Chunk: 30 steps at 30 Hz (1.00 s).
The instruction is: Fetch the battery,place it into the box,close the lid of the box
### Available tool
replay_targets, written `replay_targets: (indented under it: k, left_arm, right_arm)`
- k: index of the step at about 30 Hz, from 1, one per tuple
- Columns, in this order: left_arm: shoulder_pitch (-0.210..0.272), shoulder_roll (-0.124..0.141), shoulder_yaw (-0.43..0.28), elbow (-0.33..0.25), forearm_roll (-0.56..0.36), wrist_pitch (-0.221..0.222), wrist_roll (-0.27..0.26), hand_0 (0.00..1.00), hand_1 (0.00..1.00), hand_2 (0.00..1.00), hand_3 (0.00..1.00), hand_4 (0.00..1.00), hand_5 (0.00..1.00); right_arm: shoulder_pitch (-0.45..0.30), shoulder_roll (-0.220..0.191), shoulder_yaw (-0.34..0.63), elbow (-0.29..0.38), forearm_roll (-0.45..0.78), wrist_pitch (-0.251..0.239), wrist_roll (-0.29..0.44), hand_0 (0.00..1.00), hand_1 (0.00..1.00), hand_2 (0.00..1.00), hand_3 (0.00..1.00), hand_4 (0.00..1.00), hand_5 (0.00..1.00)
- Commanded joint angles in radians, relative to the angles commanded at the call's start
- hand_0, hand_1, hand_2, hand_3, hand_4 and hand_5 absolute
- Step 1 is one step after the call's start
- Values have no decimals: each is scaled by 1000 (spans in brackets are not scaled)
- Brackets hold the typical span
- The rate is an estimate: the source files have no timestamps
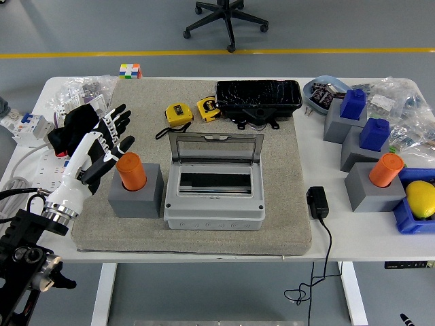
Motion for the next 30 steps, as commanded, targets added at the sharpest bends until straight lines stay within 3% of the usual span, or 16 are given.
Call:
replay_targets:
  k: [17, 25, 28, 29, 30]
  left_arm:
    - [-24, -1, -7, 78, 66, 15, 5, 998, 998, 998, 998, 998, 416]
    - [-26, -3, -13, 116, 25, -11, -3, 998, 998, 998, 998, 998, 447]
    - [-28, -6, -17, 123, 8, -1, -7, 998, 998, 998, 998, 998, 447]
    - [-28, -6, -19, 126, 5, 4, -8, 879, 952, 938, 978, 998, 501]
    - [-28, -6, -19, 127, 3, 5, -8, 879, 952, 938, 978, 998, 501]
  right_arm:
    - [2, 1, 17, -1, -6, 1, 1, 827, 820, 786, 821, 998, 964]
    - [4, 0, 21, 1, -7, 0, 0, 826, 819, 785, 821, 998, 964]
    - [4, 0, 21, 1, -7, 0, 0, 826, 819, 785, 821, 998, 964]
    - [4, 0, 21, 1, -7, 0, 0, 827, 819, 784, 821, 998, 964]
    - [3, 0, 21, 1, -7, 0, 0, 827, 819, 784, 821, 998, 964]
